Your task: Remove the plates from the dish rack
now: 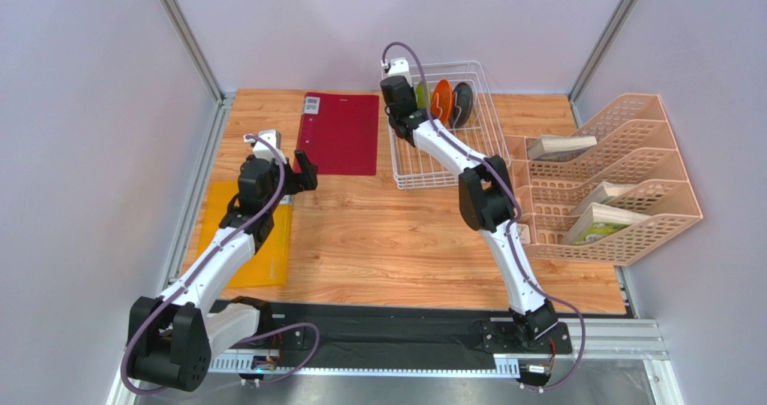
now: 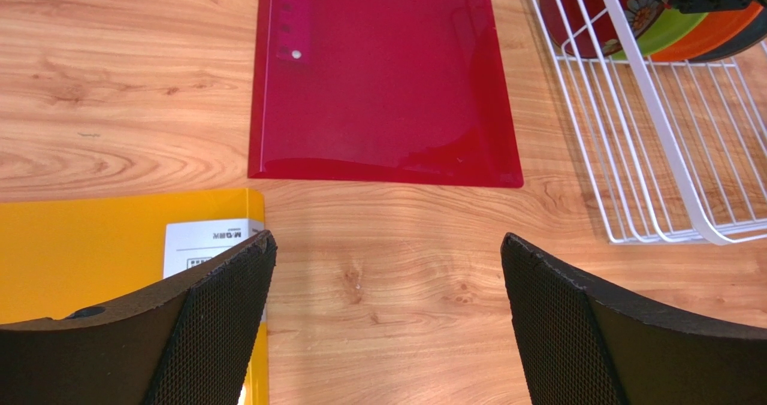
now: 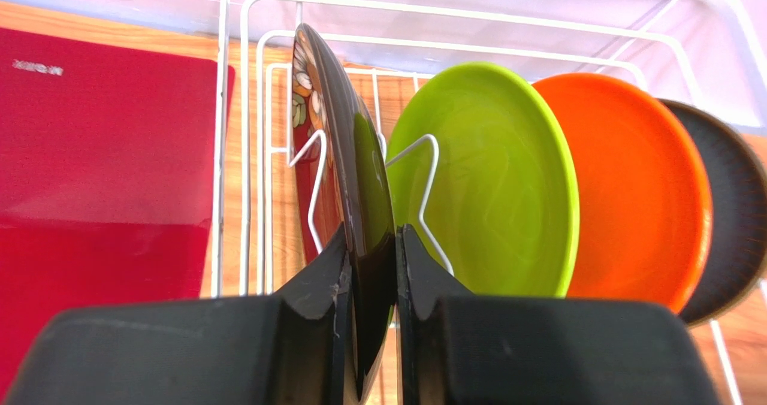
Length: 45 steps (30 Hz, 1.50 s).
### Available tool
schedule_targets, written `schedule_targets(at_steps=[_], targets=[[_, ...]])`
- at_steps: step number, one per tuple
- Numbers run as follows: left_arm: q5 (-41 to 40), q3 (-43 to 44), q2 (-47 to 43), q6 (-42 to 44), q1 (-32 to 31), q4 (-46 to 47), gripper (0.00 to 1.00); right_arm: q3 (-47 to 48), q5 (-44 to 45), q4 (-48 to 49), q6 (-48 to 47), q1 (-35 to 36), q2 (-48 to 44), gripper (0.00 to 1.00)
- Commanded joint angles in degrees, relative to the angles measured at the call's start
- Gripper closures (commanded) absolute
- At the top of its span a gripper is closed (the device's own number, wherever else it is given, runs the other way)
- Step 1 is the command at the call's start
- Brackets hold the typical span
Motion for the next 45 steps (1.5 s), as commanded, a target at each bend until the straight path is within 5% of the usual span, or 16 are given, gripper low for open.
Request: schedule_targets(at_steps=[1, 17, 23, 32, 45], targets=[[-0.63, 0.06, 0.77, -0.27, -0.07, 2.26, 0.0, -1.94, 12.43, 7.22, -6.43, 1.98, -6.46, 1.0], [4.81, 2.43, 3.14, -0.79, -0.07, 3.31, 0.0, -24.68, 15.19, 11.27, -1.43, 2.5, -32.45, 1.0], [13.07, 3.84, 5.95, -3.86, -0.07, 7.61, 0.01, -39.36, 2.2, 4.95, 6.83, 2.5, -47.84, 1.0], [30.65, 4.81, 16.49, -15.72, -0.16, 24.66, 0.09, -62.11, -31.87, 6.96, 21.86, -1.8, -67.52, 1.0], [38.04, 3.93, 27.4, -28.03, -1.47, 45.57, 0.11, -66.98, -49.14, 18.3, 30.39, -3.39, -64.21, 1.0]])
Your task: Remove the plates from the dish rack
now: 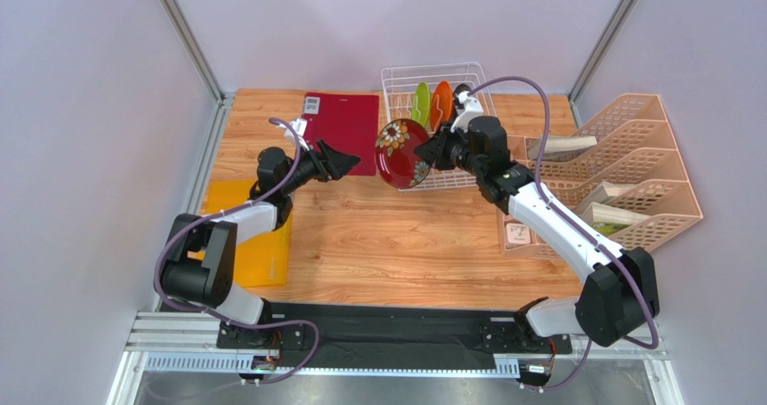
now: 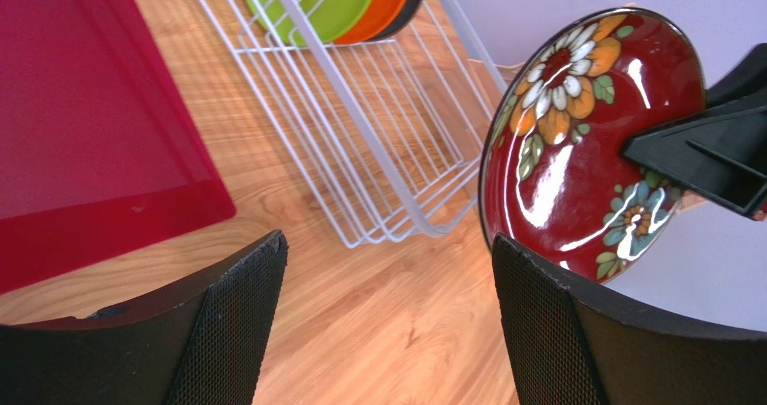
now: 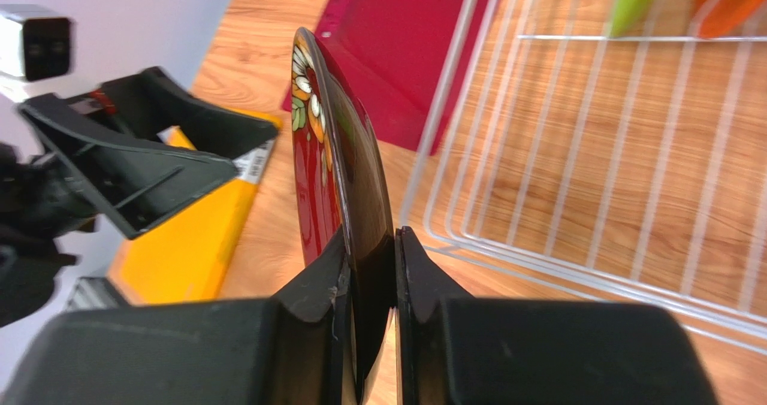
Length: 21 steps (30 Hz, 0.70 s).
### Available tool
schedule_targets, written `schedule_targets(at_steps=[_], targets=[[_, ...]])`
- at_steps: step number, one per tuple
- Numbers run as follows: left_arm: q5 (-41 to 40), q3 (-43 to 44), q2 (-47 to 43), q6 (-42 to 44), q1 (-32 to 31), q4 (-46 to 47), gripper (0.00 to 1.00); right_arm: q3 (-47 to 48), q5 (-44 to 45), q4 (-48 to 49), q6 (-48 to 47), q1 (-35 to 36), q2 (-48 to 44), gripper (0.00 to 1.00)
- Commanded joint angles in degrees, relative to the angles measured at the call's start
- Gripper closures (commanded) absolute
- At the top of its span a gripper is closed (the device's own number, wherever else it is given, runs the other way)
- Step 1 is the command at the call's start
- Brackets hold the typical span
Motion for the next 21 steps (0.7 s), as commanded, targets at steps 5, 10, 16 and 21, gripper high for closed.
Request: schedule_targets(at_steps=[5, 10, 16, 21], targets=[[4.32, 1.72, 6.21, -7.22, -1.96, 15.29, 0.13, 0.97, -13.95, 15.54, 7.65, 0.15, 6.54, 1.0], [4.85, 2.78, 8.33, -8.72, -3.19, 18.63, 0.19, 1.15, -18.45, 19.24, 10.12, 0.24, 9.88, 1.0], [5.29, 2.87, 9.04, -8.54, -3.72, 18.99, 0.93, 1.59, -21.88, 20.38, 10.82, 0.16, 12.35, 1.0], [5.11, 2.78, 7.02, -4.6, -3.72, 13.91, 1.0, 2.73, -23.63, 20.12, 10.73, 0.24, 14.01, 1.0]])
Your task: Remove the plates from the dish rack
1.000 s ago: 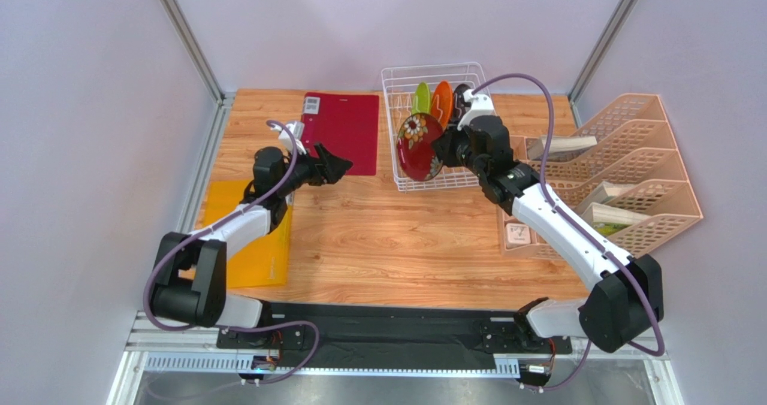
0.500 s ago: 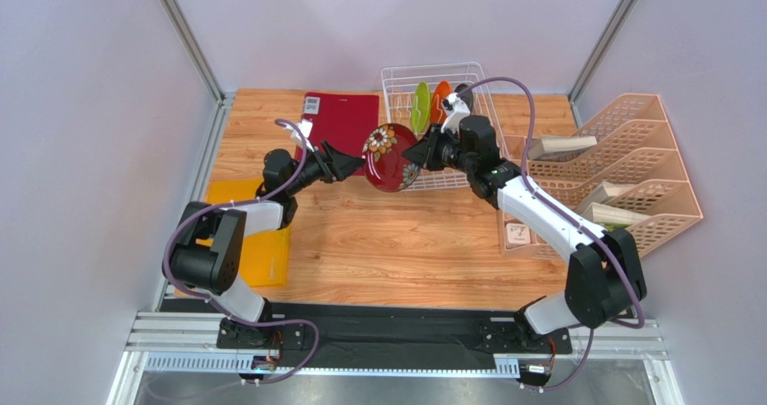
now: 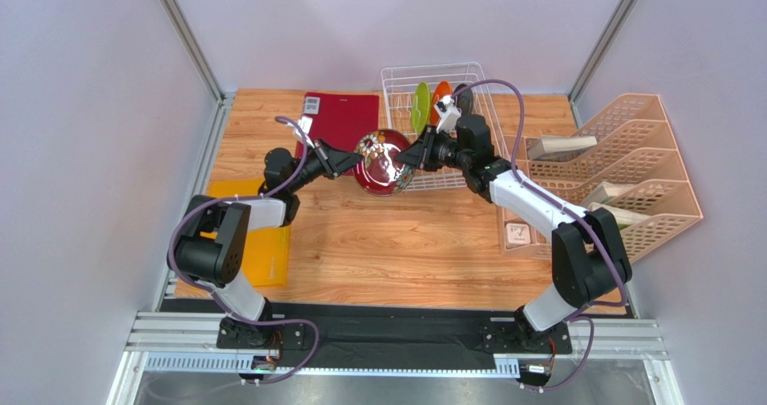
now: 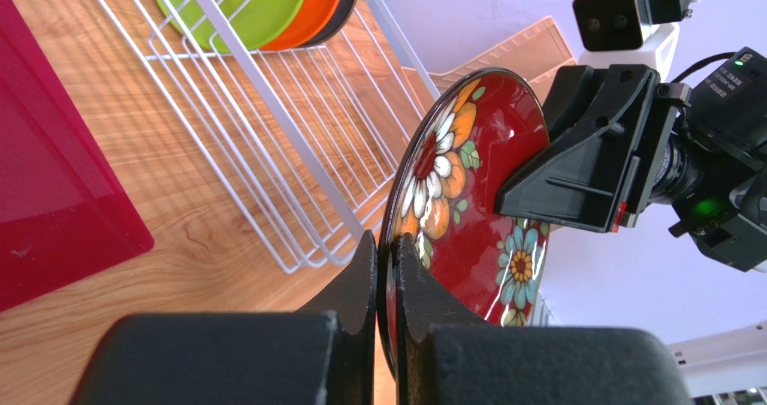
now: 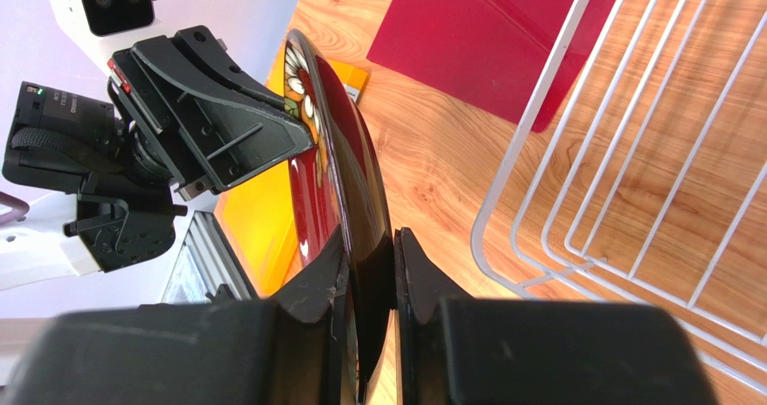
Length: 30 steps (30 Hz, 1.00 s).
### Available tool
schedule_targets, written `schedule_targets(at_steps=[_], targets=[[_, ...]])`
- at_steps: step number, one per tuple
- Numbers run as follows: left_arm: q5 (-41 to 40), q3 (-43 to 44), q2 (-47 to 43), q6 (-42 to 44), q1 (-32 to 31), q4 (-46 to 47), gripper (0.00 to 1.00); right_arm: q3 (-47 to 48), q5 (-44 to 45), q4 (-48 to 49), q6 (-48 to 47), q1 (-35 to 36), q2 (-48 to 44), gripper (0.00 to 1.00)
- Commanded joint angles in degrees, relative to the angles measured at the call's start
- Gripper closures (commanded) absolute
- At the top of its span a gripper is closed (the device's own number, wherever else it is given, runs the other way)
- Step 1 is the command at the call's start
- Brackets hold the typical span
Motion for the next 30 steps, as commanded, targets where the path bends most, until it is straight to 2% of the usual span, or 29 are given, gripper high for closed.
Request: schedule_targets(at_steps=[1, 2, 5, 7, 8, 9, 11, 13, 17, 30], targets=[[0.46, 1.23, -2.49, 7.12, -1.78, -2.67, 1.0, 3.04, -4.55, 6.59, 1.44, 1.88, 1.32, 1.0], [-0.42, 1.05, -4.06, 8.0, -1.86, -3.9, 1.0, 3.21, -4.99, 6.68, 1.62, 1.97, 1.67, 0.99], [-2.09, 0.96, -7.5, 11.78, -2.13, -9.61, 1.0, 3.74, -5.35, 6.68, 1.8, 1.88, 2.64, 0.83], [-3.41, 0.79, -10.21, 14.51, -2.3, -14.36, 1.0, 4.18, -5.26, 6.24, 1.62, 1.97, 3.16, 0.8], [-4.89, 0.87, -11.02, 15.47, -2.39, -16.11, 1.0, 4.27, -5.17, 5.89, 1.62, 1.97, 3.25, 0.75], [-5.6, 1.05, -11.98, 17.22, -2.48, -19.79, 1.0, 4.53, -5.0, 5.63, 1.53, 1.88, 3.34, 0.64], [-7.36, 1.14, -14.62, 19.16, -2.48, -23.23, 1.0, 4.88, -4.21, 4.67, 1.1, 1.97, 3.69, 0.62], [-8.5, 1.22, -16.98, 21.36, -2.48, -27.37, 1.0, 5.24, -3.51, 3.87, 0.48, 1.97, 3.96, 0.55], [-10.35, 1.66, -19.02, 23.57, -2.48, -32.3, 1.0, 5.5, -2.54, 2.9, 0.21, 1.97, 4.31, 0.55], [-14.4, 1.93, -21.92, 26.38, -2.39, -38.01, 1.0, 5.85, 1.42, -1.23, -1.98, 0.3, 4.57, 0.48]])
